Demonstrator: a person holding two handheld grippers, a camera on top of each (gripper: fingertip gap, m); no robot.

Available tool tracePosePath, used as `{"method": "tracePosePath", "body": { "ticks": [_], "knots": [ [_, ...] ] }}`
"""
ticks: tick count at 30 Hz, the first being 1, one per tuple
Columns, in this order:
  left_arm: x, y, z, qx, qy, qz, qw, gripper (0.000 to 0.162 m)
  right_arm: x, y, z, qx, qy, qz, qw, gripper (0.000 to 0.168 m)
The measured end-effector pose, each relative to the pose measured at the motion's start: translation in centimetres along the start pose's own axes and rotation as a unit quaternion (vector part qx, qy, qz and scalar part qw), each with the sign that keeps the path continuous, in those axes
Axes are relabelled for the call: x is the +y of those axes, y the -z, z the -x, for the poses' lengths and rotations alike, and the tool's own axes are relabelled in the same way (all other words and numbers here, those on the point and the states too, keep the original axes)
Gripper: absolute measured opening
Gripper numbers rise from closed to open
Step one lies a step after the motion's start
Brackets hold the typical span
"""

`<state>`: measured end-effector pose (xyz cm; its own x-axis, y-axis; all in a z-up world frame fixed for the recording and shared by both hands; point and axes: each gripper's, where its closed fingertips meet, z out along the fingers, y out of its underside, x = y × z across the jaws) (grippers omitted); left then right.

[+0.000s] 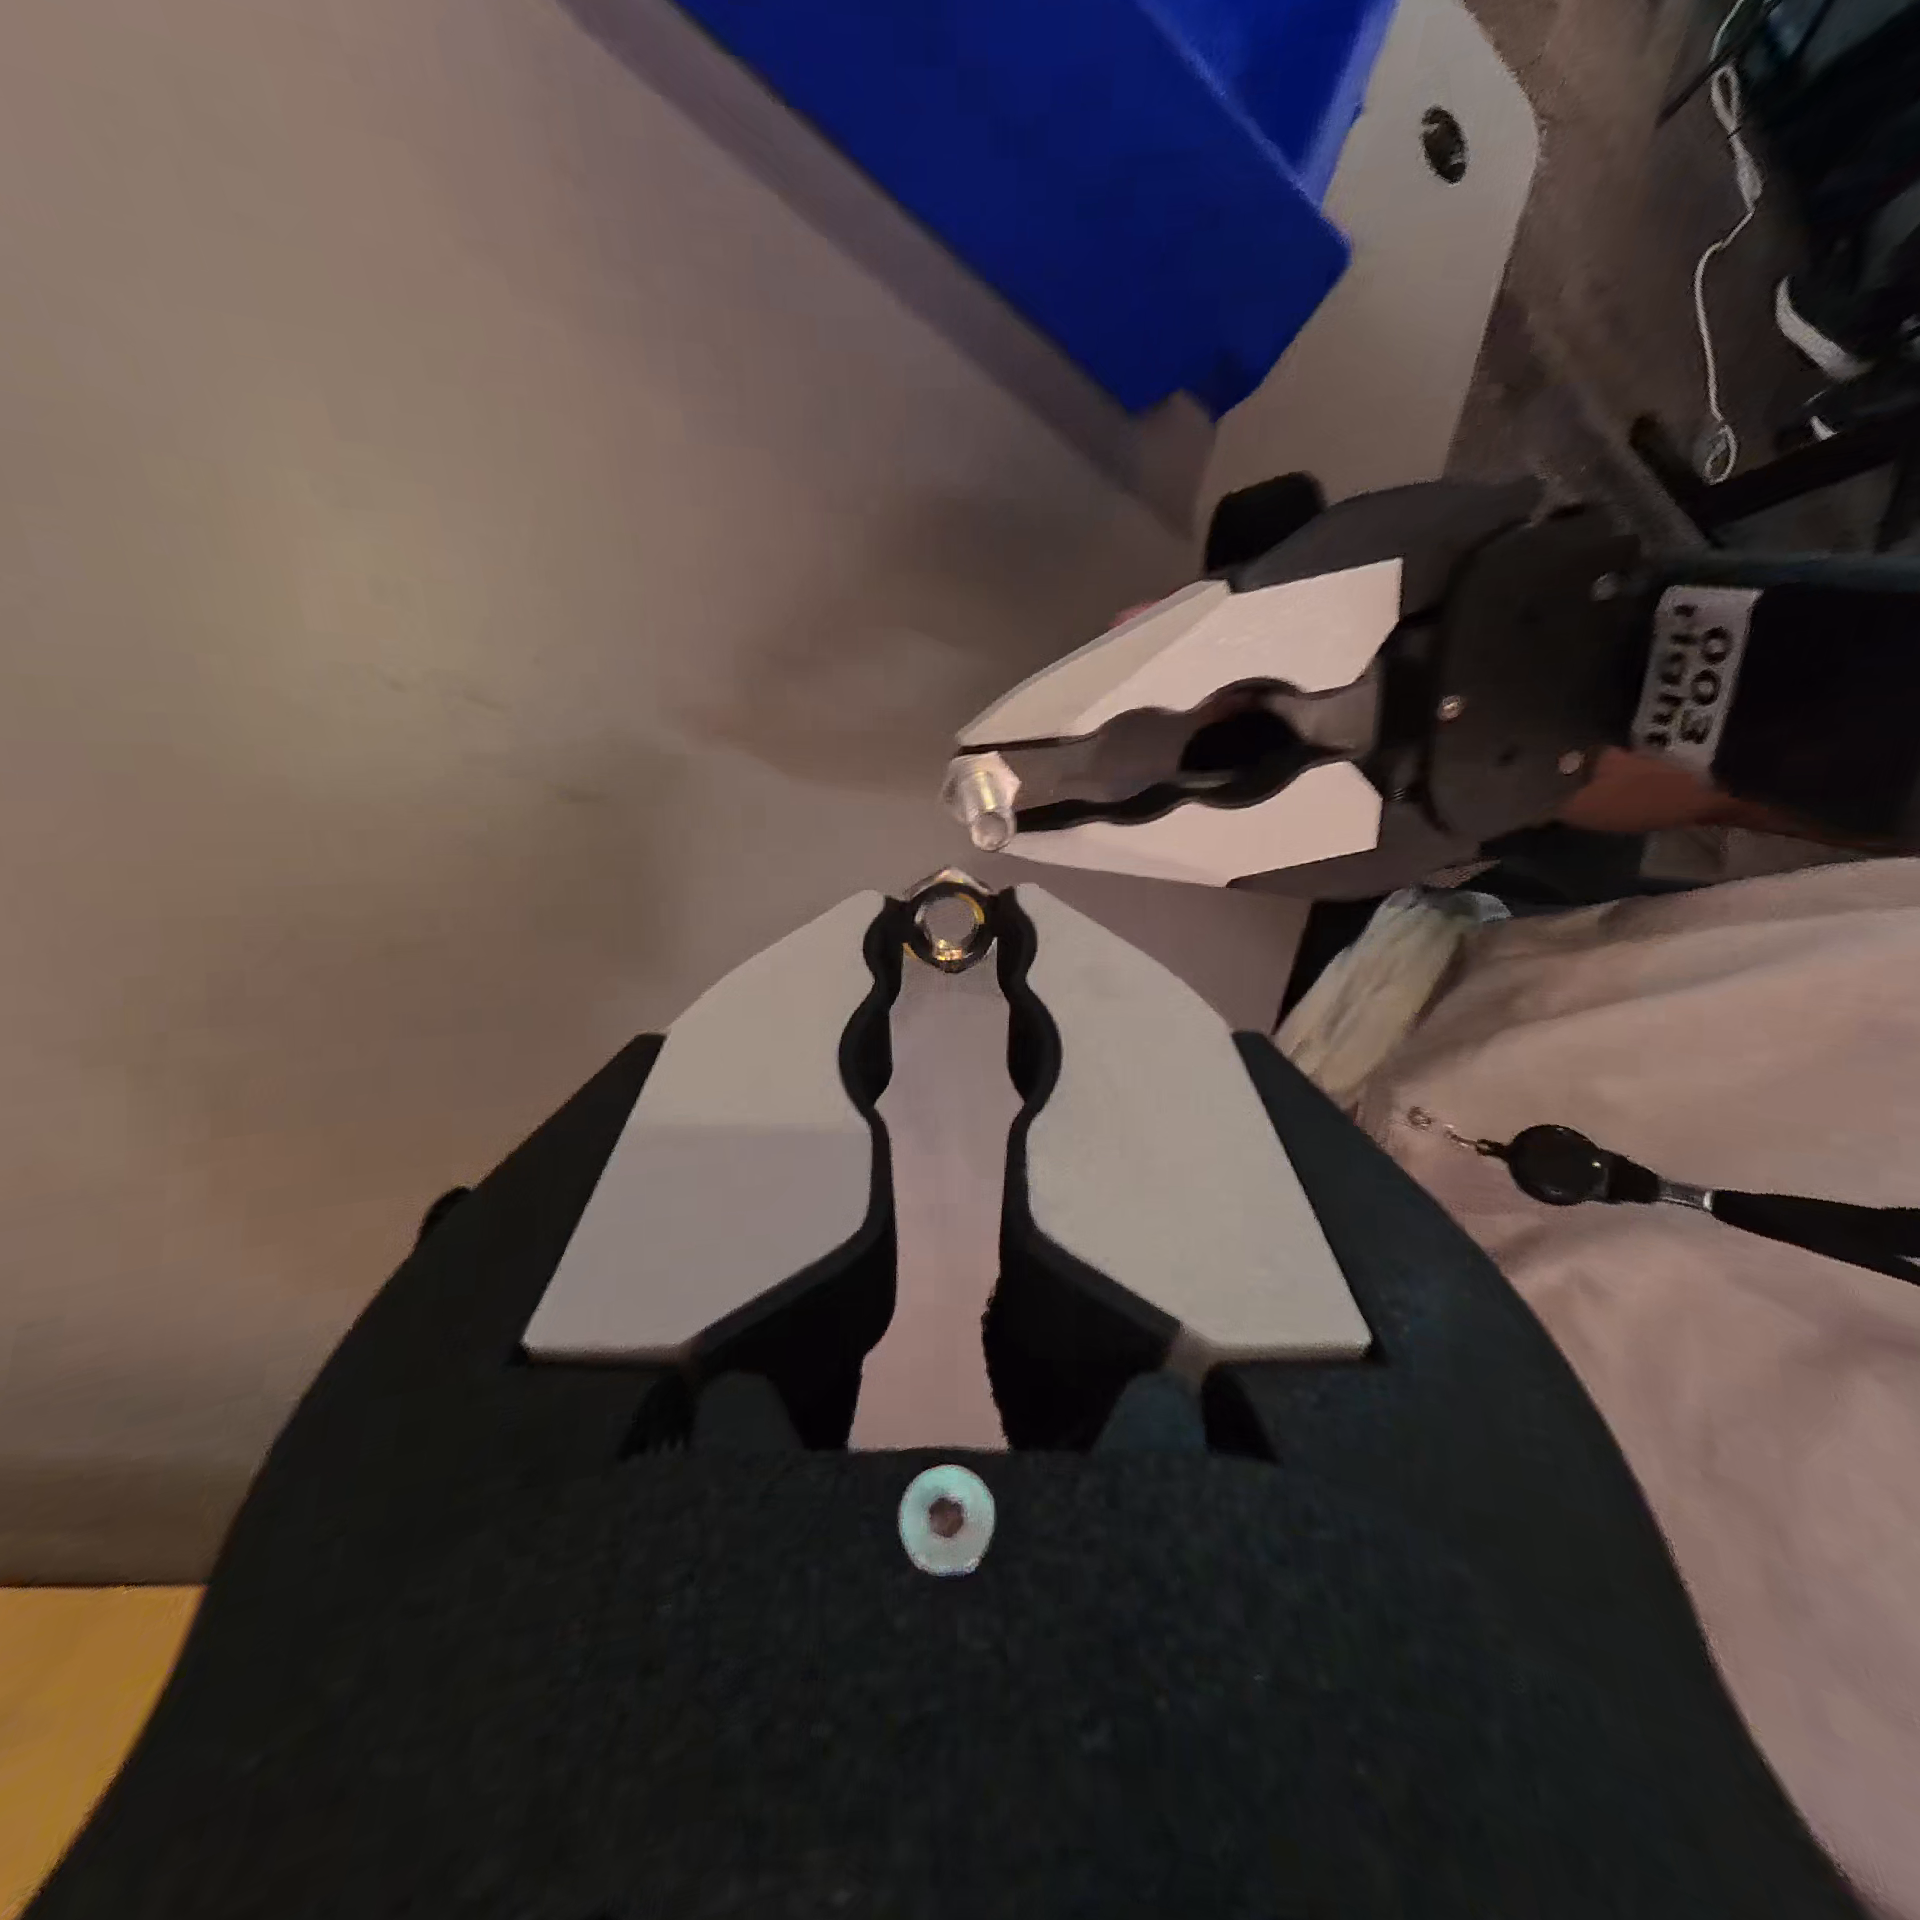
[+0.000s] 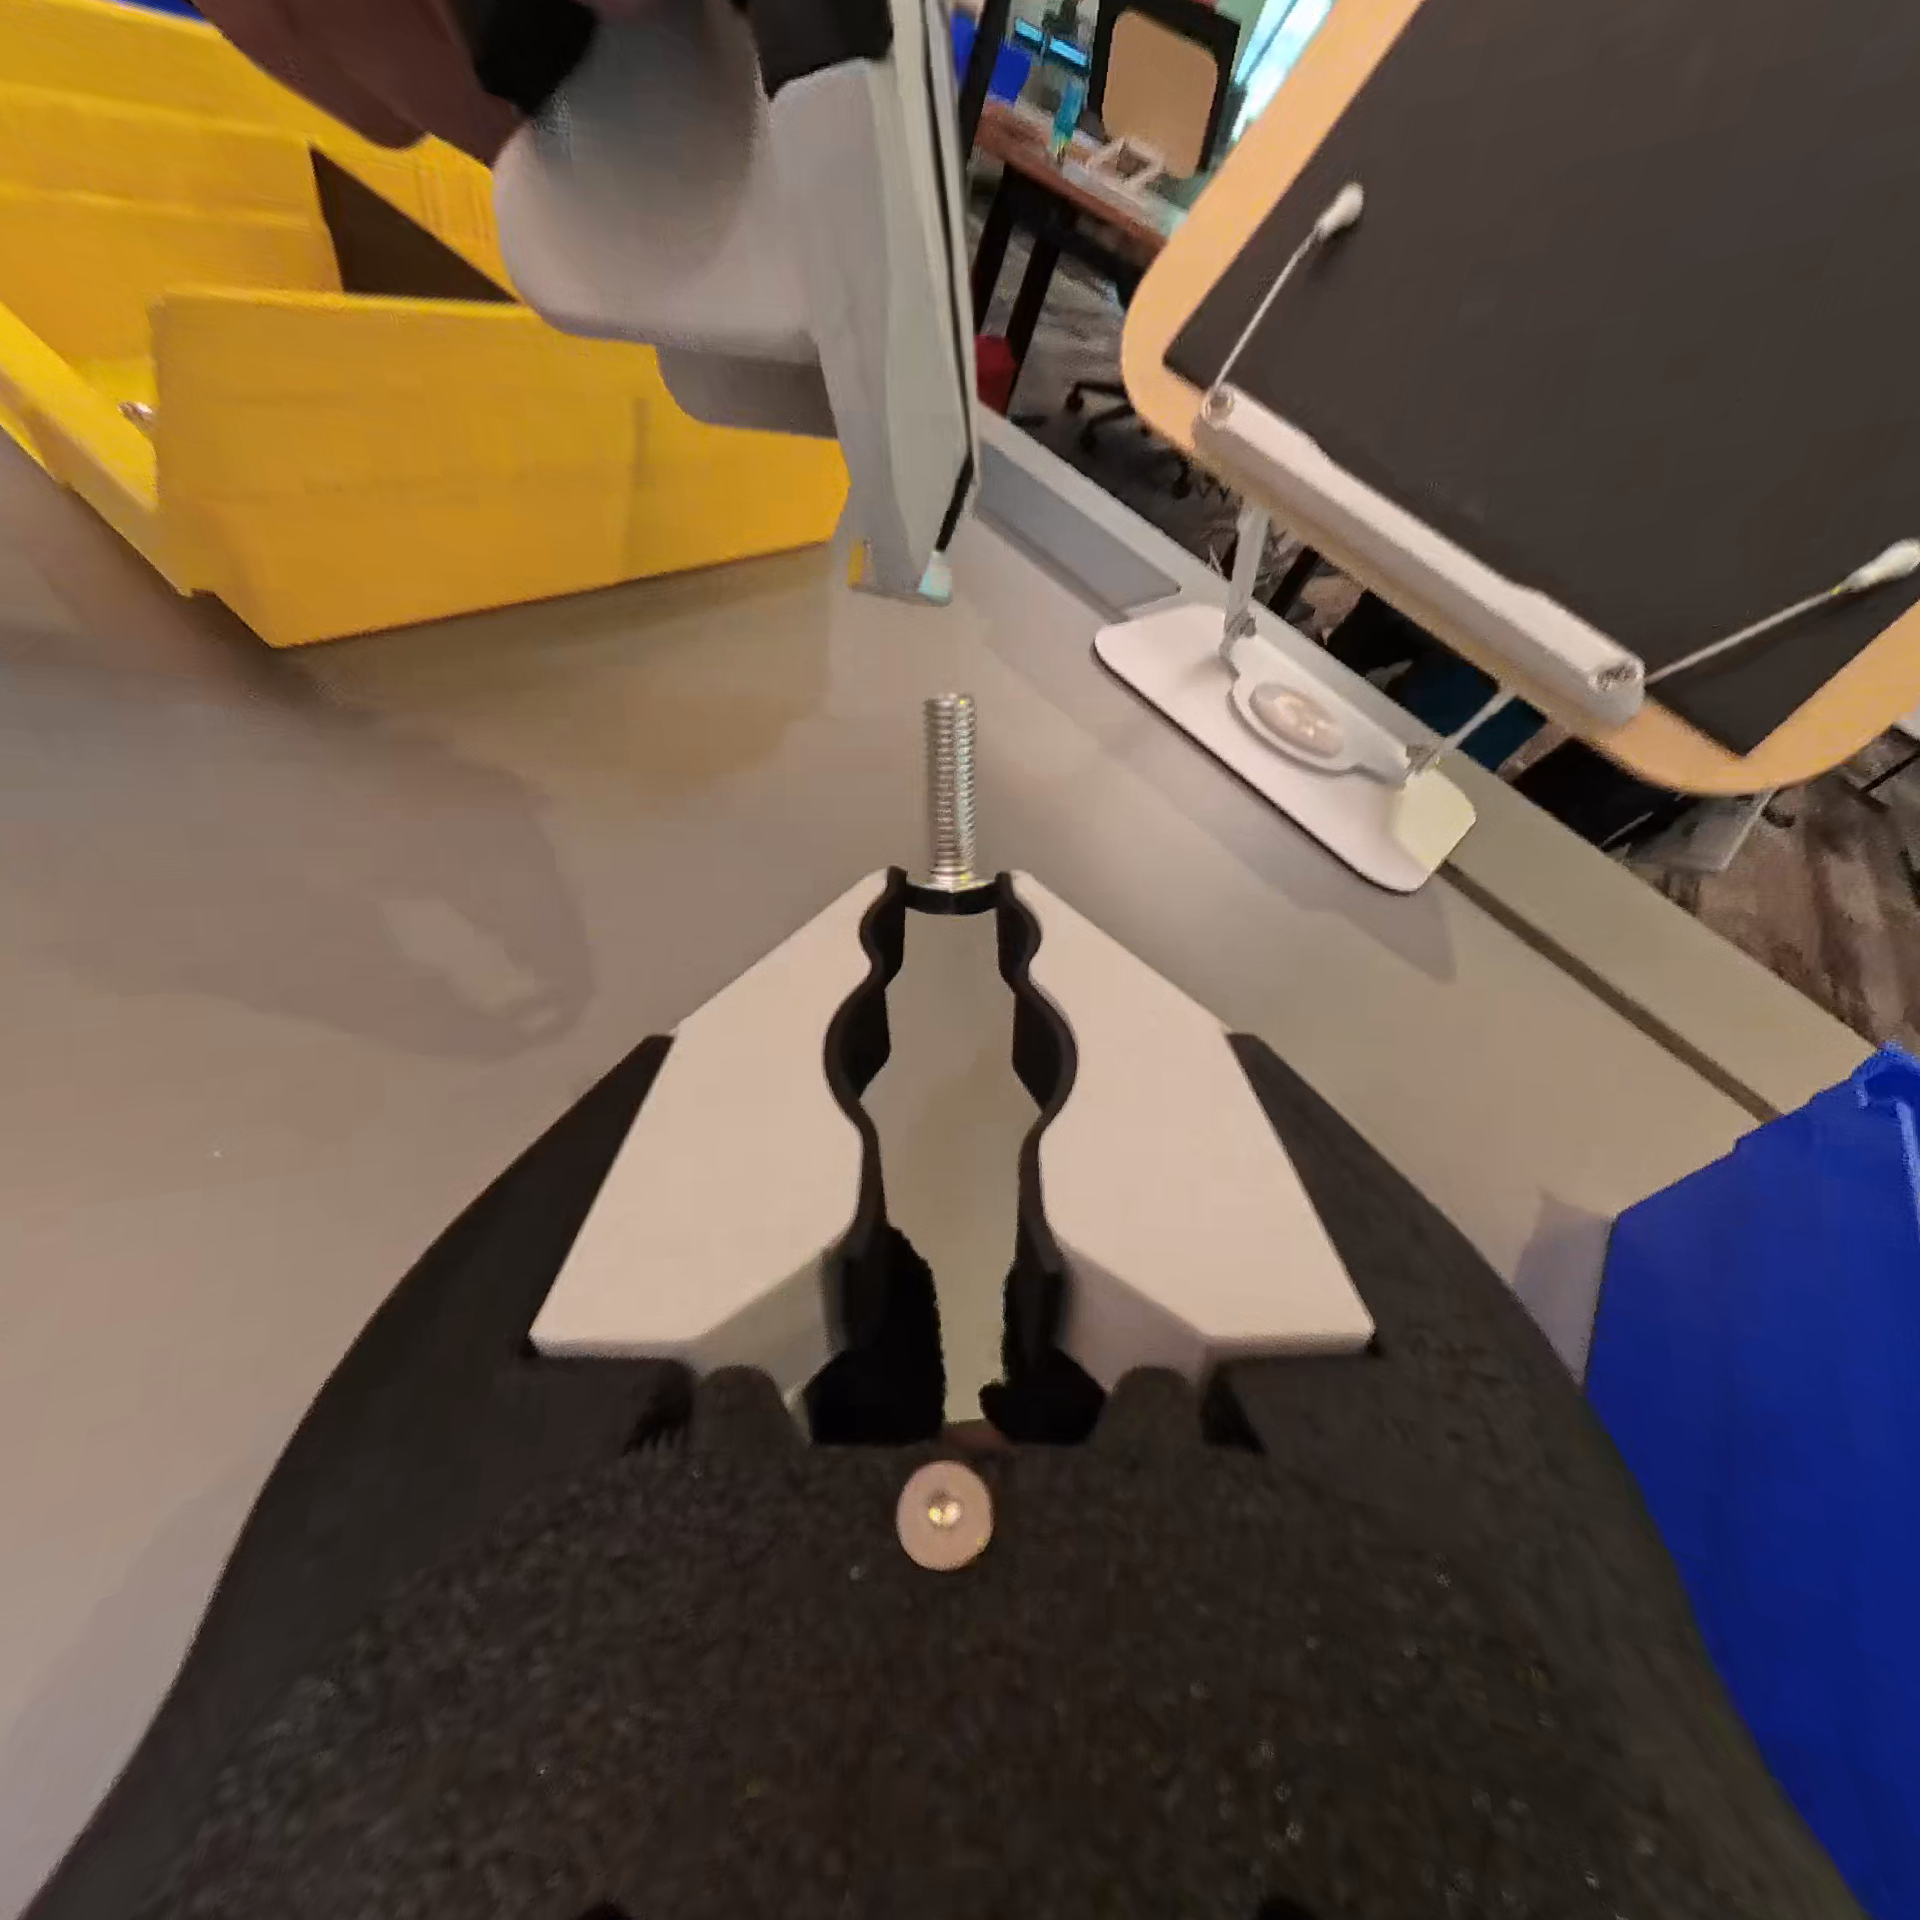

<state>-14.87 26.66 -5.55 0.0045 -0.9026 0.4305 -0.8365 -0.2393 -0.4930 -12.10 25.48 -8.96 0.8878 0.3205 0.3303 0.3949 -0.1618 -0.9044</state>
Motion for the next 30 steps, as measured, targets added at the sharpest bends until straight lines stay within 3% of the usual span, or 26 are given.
{"method": "tracePosePath", "body": {
  "ticks": [14, 21, 30],
  "knots": [
    [-0.1, -0.7, -2.5, 0.013, -0.035, -0.007, 0.999, 0.017, -1.6, 1.3, 0.9, -0.010, 0.016, -0.020, 1.000, 0.017],
    [1.1, -0.6, -3.0, 0.008, -0.126, 0.046, 0.991, 0.017, -1.6, 1.6, 2.3, -0.081, -0.023, -0.023, 0.996, 0.017],
    [4.0, 0.0, -5.4, 0.017, -0.335, 0.183, 0.924, 0.017, -2.5, 3.5, 5.9, -0.253, -0.089, -0.046, 0.962, 0.017]
  ]
}}
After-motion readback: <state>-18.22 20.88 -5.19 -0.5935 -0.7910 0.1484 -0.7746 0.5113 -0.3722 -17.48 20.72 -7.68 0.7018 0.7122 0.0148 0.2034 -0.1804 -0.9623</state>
